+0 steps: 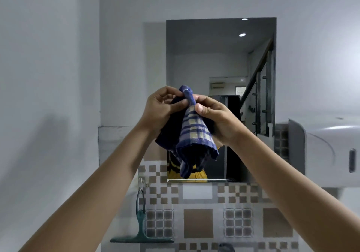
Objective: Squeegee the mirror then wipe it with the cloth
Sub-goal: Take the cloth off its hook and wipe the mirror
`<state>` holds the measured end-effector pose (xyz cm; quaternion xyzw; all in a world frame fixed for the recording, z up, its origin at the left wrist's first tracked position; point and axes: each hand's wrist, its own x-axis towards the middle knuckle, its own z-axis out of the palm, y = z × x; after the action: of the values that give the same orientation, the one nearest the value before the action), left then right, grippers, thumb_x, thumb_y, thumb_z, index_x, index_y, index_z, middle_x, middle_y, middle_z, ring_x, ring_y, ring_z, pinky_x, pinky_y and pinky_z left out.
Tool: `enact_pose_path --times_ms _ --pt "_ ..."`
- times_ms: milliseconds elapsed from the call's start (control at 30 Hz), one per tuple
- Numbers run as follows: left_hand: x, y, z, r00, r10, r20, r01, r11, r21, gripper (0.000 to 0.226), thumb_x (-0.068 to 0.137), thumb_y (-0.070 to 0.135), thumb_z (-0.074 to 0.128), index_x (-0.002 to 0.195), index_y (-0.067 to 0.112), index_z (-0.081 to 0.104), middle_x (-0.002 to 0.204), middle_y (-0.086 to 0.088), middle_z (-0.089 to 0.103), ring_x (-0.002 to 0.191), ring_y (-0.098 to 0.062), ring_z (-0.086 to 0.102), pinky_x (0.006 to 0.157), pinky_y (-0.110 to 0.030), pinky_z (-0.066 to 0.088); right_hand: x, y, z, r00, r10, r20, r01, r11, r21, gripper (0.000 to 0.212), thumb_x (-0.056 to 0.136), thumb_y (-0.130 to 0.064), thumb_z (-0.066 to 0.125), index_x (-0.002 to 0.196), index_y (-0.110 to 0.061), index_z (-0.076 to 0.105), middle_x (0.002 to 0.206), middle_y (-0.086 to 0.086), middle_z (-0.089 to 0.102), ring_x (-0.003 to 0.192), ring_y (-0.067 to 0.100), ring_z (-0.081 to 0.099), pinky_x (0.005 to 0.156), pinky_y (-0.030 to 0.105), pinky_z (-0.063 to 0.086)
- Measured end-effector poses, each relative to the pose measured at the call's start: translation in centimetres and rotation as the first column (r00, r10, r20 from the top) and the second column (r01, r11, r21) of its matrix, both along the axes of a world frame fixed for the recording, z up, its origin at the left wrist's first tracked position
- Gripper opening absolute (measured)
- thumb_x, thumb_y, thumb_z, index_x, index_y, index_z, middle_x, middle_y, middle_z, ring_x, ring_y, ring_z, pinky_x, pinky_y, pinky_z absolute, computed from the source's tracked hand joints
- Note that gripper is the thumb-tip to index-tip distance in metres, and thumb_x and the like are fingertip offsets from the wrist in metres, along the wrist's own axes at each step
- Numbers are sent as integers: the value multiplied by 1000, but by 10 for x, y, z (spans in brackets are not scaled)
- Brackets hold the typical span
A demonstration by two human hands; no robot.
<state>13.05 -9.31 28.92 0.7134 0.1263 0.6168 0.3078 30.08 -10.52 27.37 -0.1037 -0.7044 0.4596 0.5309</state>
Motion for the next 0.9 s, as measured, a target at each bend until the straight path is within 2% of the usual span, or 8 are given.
enact_pose_path --times_ms 200,300,367,500,600,700,833,900 --pt "23 -3 -3 998 66 -17 -66 997 27 21 64 13 79 71 19 61 95 -14 68 93 -25 64 90 -44 51 32 -14 2 974 -195 115 189 980 64 34 73 -7 71 106 -16 68 97 12 68 85 25 66 79 36 56" --pt "32 -4 -5 979 205 26 -206 977 55 24 65 5 79 68 18 60 83 -11 67 79 -21 63 83 -43 52 40 -18 1 908 -387 162 365 918 153 33 77 -12 71 109 -20 70 113 18 63 93 24 67 81 35 55" --pt "37 -3 -6 963 269 36 -271 959 87 24 64 6 81 66 18 60 79 -10 66 76 -25 65 80 -43 54 45 -23 -1 859 -483 167 452 871 192 29 85 -8 67 110 -24 70 105 9 67 88 17 69 75 29 57" --pt "46 -2 -6 931 364 35 -365 917 163 19 64 12 82 67 18 64 75 -4 68 75 -25 67 73 -34 57 50 -31 -16 770 -606 199 560 792 245 48 78 -16 77 119 -32 59 98 5 65 82 18 69 70 28 59" --pt "49 -1 -6 934 352 62 -357 922 148 17 65 11 81 67 19 66 74 -1 70 71 -17 66 70 -25 55 50 -28 -25 691 -687 227 609 722 330 54 74 -6 79 112 -35 54 100 11 66 82 28 70 73 40 61" --pt "47 2 -4 947 318 45 -321 942 96 14 66 8 80 70 16 68 73 0 70 69 -13 65 72 -25 55 55 -27 -21 714 -669 207 586 732 348 33 81 1 70 96 -27 61 90 15 73 74 26 67 75 46 60" --pt "44 6 -4 971 233 56 -233 972 -9 11 69 4 76 74 10 69 67 7 71 67 -7 65 70 -20 55 64 -29 -4 825 -503 259 449 860 242 23 88 5 59 89 -14 72 86 6 72 76 13 68 67 21 56" --pt "46 7 -3 981 181 70 -176 981 -79 9 72 7 74 79 9 69 73 1 70 69 -9 65 71 -23 56 66 -27 1 866 -438 241 406 898 170 24 90 4 55 90 -13 73 90 5 70 77 11 67 64 18 53"
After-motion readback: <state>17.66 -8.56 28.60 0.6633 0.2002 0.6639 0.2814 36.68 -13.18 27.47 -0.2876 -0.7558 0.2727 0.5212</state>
